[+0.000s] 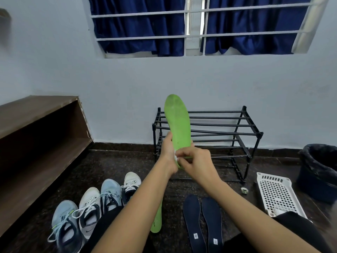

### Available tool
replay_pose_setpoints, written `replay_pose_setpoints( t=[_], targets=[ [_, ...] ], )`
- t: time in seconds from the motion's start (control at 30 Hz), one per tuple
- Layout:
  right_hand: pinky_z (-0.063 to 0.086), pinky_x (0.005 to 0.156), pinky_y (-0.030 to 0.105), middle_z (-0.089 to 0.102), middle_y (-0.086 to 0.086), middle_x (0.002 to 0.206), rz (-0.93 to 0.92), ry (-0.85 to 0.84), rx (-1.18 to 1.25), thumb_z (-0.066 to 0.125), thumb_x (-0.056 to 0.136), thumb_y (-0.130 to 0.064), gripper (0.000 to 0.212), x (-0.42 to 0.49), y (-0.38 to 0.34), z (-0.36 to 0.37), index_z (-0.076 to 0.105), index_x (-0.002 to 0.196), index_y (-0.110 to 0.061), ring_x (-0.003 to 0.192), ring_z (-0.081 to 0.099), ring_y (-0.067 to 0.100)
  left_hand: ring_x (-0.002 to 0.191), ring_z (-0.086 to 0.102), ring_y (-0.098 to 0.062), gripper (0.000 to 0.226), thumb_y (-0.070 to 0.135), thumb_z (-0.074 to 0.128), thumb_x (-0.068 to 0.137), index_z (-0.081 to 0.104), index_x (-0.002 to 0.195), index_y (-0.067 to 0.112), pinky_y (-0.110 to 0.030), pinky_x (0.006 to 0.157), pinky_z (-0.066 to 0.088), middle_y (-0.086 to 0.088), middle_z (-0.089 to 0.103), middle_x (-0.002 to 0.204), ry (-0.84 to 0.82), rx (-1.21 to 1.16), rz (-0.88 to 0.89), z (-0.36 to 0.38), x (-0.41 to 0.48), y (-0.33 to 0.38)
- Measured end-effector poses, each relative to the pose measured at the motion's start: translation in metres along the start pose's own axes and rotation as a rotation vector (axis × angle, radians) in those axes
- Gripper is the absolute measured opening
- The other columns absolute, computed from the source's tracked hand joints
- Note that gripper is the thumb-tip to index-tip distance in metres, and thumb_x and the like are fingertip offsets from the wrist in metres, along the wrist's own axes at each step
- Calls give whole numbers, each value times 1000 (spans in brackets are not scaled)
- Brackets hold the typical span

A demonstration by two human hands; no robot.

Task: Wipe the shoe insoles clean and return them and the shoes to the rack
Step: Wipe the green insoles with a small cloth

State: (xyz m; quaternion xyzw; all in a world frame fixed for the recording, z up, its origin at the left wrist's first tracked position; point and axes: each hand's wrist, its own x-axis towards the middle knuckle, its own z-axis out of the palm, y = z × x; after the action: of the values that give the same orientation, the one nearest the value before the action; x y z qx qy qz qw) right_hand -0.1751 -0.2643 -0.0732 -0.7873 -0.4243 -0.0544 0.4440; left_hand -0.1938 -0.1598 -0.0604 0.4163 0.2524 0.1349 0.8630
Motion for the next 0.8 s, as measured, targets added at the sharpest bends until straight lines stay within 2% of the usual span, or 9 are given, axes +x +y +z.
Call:
replay_pose_setpoints(
  t=[0.1, 0.27, 0.4, 0.5, 0.63, 0.73, 0.8],
  targets=[
    [38, 73, -2, 74, -2, 86, -5, 29, 28, 67, 78, -2, 18, -1, -3, 1, 76, 89, -12, 75, 61, 0, 65, 65, -25, 59, 53, 35, 99, 67, 91, 3, -30, 60, 52, -14, 68, 74, 22, 2, 24, -1, 5, 4],
    [45, 75, 11, 74, 1, 86, 28, 89, 7, 67, 78, -2, 18, 6, 3, -5, 76, 88, -13, 77, 66, 11, 65, 63, -21, 56, 54, 34, 99, 67, 86, 10, -28, 59, 50, -8, 66, 72, -6, 5, -8, 7, 0, -12],
    [42, 73, 10, 73, 1, 87, 111, 142, 10, 66, 79, -3, 17, 16, 10, -14, 76, 86, -14, 77, 65, 11, 72, 64, -26, 53, 51, 33, 99, 66, 84, 12, -33, 69, 49, -10, 68, 73, -59, -23, -75, 17, -6, -25],
    [40, 72, 9, 74, 0, 87, 127, 147, 3, 66, 80, -4, 16, 19, 12, -17, 76, 87, -15, 79, 66, 13, 68, 63, -25, 46, 44, 36, 98, 65, 79, 14, -31, 65, 48, -9, 66, 71, -93, -24, -81, 19, -7, -25],
    [41, 75, 2, 74, -2, 87, 52, 70, 15, 68, 78, -2, 18, 13, 3, -12, 76, 89, -15, 76, 64, 7, 61, 58, -21, 38, 36, 38, 94, 60, 74, 13, -28, 59, 45, -6, 58, 67, -76, -53, -40, 11, -3, -10],
    [47, 79, 15, 73, 0, 86, -31, 73, -3, 68, 75, 1, 21, 8, -2, -4, 76, 87, -14, 76, 65, 11, 56, 58, -21, 43, 34, 36, 95, 61, 73, 8, -25, 54, 46, -9, 60, 63, -40, -76, 12, 7, 3, -2],
    [46, 77, 14, 73, 1, 85, -23, 86, 7, 68, 75, 1, 20, 7, -3, -2, 76, 87, -14, 77, 66, 12, 56, 60, -21, 45, 35, 35, 96, 62, 75, 7, -25, 55, 47, -10, 62, 63, -26, -82, 30, 7, 4, -2]
  ],
)
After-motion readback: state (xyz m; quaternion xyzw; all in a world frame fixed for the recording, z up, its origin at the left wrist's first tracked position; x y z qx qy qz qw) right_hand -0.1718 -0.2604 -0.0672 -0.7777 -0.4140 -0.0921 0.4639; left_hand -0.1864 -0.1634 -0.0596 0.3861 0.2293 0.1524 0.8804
